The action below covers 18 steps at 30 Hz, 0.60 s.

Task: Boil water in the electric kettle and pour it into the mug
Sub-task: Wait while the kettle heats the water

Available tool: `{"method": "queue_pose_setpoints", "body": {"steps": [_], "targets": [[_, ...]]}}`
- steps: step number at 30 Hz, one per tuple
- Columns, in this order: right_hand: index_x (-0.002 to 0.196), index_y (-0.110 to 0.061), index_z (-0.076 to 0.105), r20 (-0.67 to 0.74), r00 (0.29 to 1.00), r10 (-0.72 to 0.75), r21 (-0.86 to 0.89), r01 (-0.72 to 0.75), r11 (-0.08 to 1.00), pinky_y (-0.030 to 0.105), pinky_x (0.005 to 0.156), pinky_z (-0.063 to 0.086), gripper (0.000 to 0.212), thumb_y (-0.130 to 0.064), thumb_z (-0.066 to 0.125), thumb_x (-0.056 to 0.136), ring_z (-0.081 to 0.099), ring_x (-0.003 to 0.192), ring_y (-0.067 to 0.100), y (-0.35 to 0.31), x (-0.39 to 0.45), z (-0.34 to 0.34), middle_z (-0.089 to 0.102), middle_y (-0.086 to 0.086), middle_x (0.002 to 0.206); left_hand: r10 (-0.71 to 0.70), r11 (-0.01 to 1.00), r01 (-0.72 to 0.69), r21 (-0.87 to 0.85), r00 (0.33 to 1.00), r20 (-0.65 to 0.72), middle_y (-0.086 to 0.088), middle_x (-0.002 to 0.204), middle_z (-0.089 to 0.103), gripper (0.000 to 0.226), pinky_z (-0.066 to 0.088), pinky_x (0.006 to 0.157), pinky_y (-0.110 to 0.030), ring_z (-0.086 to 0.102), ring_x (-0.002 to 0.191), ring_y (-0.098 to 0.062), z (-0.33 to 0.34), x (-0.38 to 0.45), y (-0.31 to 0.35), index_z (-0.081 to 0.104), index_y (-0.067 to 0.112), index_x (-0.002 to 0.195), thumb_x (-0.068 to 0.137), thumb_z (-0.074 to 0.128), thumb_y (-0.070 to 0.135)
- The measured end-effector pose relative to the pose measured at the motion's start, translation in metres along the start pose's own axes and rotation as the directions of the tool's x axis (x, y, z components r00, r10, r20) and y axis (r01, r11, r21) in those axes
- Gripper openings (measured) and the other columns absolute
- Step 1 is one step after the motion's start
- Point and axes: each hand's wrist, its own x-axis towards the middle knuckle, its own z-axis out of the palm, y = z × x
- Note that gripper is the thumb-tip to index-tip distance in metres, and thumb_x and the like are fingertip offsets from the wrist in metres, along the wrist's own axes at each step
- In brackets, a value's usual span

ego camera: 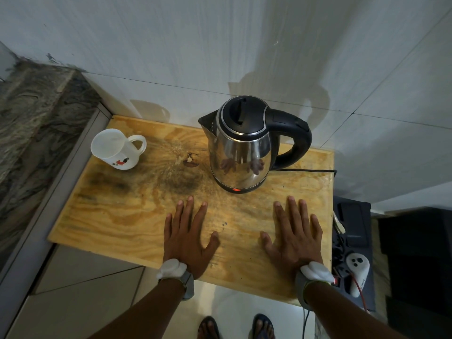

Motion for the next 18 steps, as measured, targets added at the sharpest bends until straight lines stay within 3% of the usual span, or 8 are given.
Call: {"method": "queue_pose_setpoints", "body": {"steps": [18], "targets": [[0.155, -0.033, -0.009, 0.001, 1.0, 0.002, -0.014, -0.002, 1.0, 0.053, 0.121, 0.001, 0.085, -0.075, 0.021, 0.086, -0.024, 0.148, 0.021, 0.0007, 0.0006, 0.0012, -0.02, 0.0, 0.163, 0.009, 1.0, -0.009, -0.016, 1.0, -0.026, 0.005, 0.167, 0.016, 0.078, 0.012, 0.124, -0.049, 0.009, 0.156, -0.02, -0.0001, -0.0003, 0.0006, 0.027, 0.038, 0.155, 0.084, 0.05, 0.06]]}}
